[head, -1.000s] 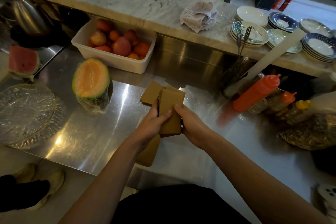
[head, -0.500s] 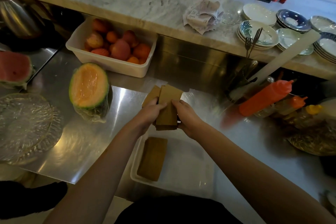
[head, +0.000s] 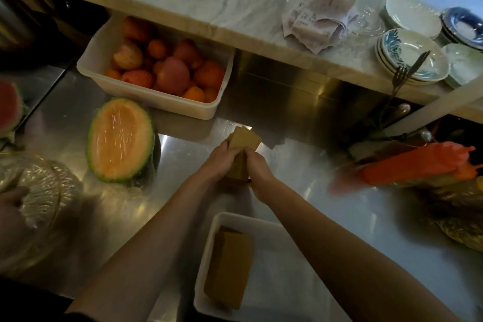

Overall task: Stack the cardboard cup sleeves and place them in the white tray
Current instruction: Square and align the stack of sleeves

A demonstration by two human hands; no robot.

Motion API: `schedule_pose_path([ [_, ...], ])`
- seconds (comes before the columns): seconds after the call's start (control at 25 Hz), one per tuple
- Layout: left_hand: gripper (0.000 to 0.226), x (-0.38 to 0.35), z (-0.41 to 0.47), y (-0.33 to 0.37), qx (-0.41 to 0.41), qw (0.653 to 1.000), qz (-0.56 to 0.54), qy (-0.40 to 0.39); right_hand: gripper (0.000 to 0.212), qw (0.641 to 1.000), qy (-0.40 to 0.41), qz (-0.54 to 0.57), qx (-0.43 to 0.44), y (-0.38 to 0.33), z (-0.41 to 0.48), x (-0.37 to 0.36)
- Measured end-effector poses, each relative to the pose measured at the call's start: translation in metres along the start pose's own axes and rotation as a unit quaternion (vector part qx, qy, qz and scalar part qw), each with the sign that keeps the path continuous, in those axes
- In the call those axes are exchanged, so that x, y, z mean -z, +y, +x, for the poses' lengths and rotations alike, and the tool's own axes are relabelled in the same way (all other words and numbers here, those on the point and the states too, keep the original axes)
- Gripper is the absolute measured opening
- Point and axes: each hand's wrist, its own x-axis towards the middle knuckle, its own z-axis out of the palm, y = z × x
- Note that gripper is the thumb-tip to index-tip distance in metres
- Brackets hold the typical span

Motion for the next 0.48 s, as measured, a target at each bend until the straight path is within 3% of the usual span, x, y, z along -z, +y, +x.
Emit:
schedule_pose_path([
  [0.2, 0.056, -0.001, 0.031, -0.013, 0.006, 1.000, 0.021, 0.022, 0.045, 0.995, 0.042, -0.085, 0.016, -0.003, 0.023, -0.009],
  [0.28, 0.063, -0.001, 0.042, -0.017, 0.011, 0.999, 0.036, 0.016, 0.045, 0.995, 0.045, -0.085, 0.018, -0.003, 0.029, -0.010],
  [0.48, 0.053, 0.006, 0.054, -0.013, 0.016, 0.998, 0.058, 0.001, 0.040, 0.999, 0.036, -0.038, 0.010, -0.004, 0.036, -0.014],
])
